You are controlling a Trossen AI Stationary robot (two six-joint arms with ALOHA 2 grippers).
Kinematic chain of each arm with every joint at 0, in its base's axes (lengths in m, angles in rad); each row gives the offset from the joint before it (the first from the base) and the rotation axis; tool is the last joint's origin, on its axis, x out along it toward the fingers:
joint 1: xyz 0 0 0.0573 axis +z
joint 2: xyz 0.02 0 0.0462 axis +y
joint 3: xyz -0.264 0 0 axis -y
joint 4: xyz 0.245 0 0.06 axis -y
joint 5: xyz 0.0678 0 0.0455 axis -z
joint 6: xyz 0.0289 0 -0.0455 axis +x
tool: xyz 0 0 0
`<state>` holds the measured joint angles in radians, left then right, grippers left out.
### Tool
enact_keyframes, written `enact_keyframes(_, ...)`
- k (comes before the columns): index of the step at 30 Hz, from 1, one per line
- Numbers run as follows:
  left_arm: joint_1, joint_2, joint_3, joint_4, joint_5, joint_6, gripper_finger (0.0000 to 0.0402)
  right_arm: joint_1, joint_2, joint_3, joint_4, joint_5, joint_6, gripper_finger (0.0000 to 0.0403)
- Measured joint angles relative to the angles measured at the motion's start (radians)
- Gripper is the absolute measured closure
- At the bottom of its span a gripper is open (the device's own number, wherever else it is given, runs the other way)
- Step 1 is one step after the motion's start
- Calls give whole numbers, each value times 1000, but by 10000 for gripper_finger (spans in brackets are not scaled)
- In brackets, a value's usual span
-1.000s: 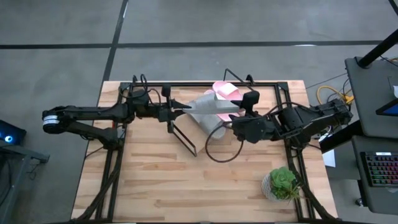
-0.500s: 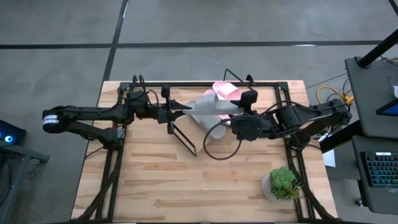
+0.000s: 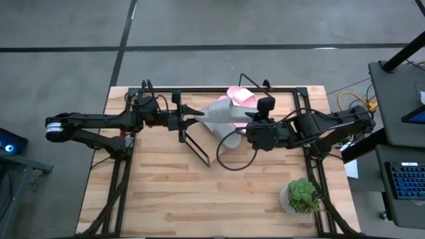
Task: Pick and place slides into the shelf
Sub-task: Put the gray slide on the shelf
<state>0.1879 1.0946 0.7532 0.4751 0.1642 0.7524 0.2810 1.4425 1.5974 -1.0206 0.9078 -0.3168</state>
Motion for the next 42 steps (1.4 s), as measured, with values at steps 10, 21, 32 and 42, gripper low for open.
enact_keyframes(10,0,-97,-32,-64,22,-14,285,0,-27,-56,-32,91,76,359)
enact_keyframes(21,-1,-242,-47,-240,62,-91,179,-8,-284,-487,603,-183,-225,359)
enact_keyframes(32,-7,-217,-48,-209,169,-101,163,-121,-420,-884,1268,-567,-420,359)
enact_keyframes(42,-8,-76,-47,-2,254,-118,163,-188,-385,-903,1338,-635,-422,359)
